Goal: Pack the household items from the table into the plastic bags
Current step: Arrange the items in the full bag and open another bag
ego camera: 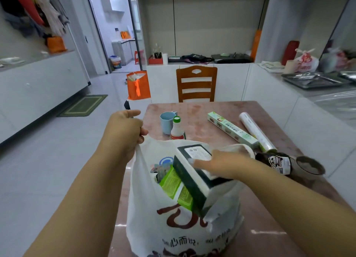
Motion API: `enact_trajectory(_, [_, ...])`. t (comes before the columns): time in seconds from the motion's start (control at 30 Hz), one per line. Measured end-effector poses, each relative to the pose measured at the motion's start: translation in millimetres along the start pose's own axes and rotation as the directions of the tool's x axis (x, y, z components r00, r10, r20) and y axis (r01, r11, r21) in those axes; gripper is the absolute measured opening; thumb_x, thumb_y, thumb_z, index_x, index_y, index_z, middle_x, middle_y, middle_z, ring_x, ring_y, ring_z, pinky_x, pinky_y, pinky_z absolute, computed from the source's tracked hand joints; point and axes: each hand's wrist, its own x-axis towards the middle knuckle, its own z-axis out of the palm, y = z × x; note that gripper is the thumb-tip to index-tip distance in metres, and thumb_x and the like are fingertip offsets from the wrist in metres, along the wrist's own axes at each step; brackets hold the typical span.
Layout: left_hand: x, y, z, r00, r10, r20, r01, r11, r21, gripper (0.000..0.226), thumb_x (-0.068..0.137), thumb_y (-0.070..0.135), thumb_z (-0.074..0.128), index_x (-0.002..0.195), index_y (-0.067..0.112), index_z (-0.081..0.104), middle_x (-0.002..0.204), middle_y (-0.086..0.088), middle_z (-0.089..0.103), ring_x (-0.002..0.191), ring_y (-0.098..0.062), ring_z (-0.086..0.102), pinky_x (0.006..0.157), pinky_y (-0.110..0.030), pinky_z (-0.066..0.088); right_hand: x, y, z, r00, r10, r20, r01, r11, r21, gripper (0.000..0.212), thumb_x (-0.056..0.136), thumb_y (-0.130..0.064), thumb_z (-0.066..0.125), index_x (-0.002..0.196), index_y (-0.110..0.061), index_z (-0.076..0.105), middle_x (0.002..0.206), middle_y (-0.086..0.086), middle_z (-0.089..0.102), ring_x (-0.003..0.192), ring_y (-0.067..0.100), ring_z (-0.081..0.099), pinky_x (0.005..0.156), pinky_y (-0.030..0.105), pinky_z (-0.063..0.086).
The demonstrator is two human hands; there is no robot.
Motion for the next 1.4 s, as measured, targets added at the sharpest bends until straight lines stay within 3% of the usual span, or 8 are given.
enact_trajectory(0.07, [-1, 1, 2, 1.000, 0.017, 0.015, -0.017, 1.000, 0.018, 0.038, 0.091, -0.006, 0.043, 0.127, 0.003, 0.052, 0.076, -0.010, 0.052, 0.051, -0.012, 0.046, 0.036, -0.017, 0.032, -4, -2, 2, 0.978, -0.034, -0.208, 0.004, 0.989, -0.146, 0.083, 0.083, -0.080, 0.017, 0.106, -0.013, 0.061, 0.112, 0.006, 0.061, 0.099, 0.023, 0.054, 0.088, 0.038, 0.042])
enact_trajectory(0.17, [-4, 3, 4, 0.999, 0.036, 0.028, -0.037, 0.999, 0.017, 0.033, 0.090, -0.003, 0.046, 0.122, 0.003, 0.055, 0.082, -0.009, 0.054, 0.051, -0.013, 0.047, 0.040, -0.020, 0.032, 10, 19, -13, 0.837, 0.061, -0.543, -0.197, 0.961, -0.196, 0.082, 0.084, -0.076, 0.026, 0.131, -0.013, 0.050, 0.132, 0.014, 0.052, 0.120, 0.032, 0.048, 0.097, 0.046, 0.039])
enact_trajectory(0.27, [-6, 4, 6, 0.998, 0.048, 0.038, -0.048, 0.999, 0.000, 0.025, 0.091, 0.001, 0.048, 0.113, 0.005, 0.059, 0.081, -0.008, 0.055, 0.050, -0.014, 0.045, 0.044, -0.023, 0.031, 25, 37, -18, 0.907, 0.193, -0.373, -0.125, 0.972, 0.200, 0.072, 0.091, -0.048, 0.052, 0.144, -0.006, 0.029, 0.116, 0.012, 0.063, 0.099, 0.027, 0.061, 0.082, 0.037, 0.052])
enact_trajectory(0.37, [-5, 6, 11, 0.997, 0.067, 0.041, -0.064, 0.996, -0.066, 0.015, 0.093, 0.008, 0.048, 0.100, 0.012, 0.061, 0.087, -0.005, 0.056, 0.047, -0.013, 0.043, 0.038, -0.017, 0.028, 32, 36, -26, 0.968, 0.056, -0.243, 0.194, 0.446, 0.874, 0.043, 0.091, -0.007, 0.059, 0.131, -0.007, 0.046, 0.090, 0.014, 0.064, 0.059, 0.019, 0.056, 0.055, 0.030, 0.053])
enact_trajectory(0.57, [-1, 35, 11, 0.996, 0.072, 0.044, -0.059, 0.966, -0.251, 0.023, 0.096, 0.018, 0.041, 0.097, 0.020, 0.064, 0.102, -0.014, 0.056, 0.046, -0.008, 0.045, 0.033, -0.010, 0.029, -6, 40, -81, 0.865, 0.012, -0.502, 0.502, -0.071, 0.862, 0.028, 0.092, -0.017, 0.046, 0.119, -0.010, 0.047, 0.094, 0.022, 0.062, 0.041, 0.008, 0.031, 0.033, 0.017, 0.027])
enact_trajectory(0.9, [-20, 87, 0, 0.979, 0.141, 0.150, -0.070, 0.913, -0.401, 0.028, 0.089, 0.018, 0.047, 0.110, 0.012, 0.064, 0.111, -0.023, 0.062, 0.042, -0.007, 0.051, 0.029, -0.014, 0.027, -67, 43, -124, 0.763, -0.046, -0.645, 0.644, -0.042, 0.764, 0.045, 0.092, -0.047, 0.043, 0.121, -0.013, 0.047, 0.108, 0.026, 0.067, 0.043, 0.008, 0.032, 0.035, 0.018, 0.031])
enact_trajectory(1.17, [-20, 17, 33, 0.958, -0.155, 0.240, 0.199, 0.965, -0.172, 0.034, 0.084, 0.017, 0.055, 0.114, 0.003, 0.059, 0.103, -0.018, 0.063, 0.046, -0.009, 0.043, 0.033, -0.014, 0.034, 2, 63, -60, 0.920, 0.191, -0.343, 0.259, 0.362, 0.896, 0.048, 0.092, -0.054, 0.047, 0.117, -0.013, 0.048, 0.101, 0.020, 0.064, 0.036, 0.011, 0.038, 0.038, 0.018, 0.032])
enact_trajectory(1.4, [-21, 67, 29, 0.949, 0.010, 0.314, 0.095, 0.943, -0.318, 0.024, 0.087, 0.018, 0.044, 0.100, 0.004, 0.058, 0.113, -0.034, 0.060, 0.034, -0.004, 0.036, 0.026, -0.012, 0.023, -37, 57, -113, 0.847, 0.126, -0.516, 0.502, 0.128, 0.855, 0.042, 0.092, -0.048, 0.047, 0.110, -0.010, 0.050, 0.096, 0.033, 0.067, 0.031, 0.006, 0.029, 0.031, 0.017, 0.026])
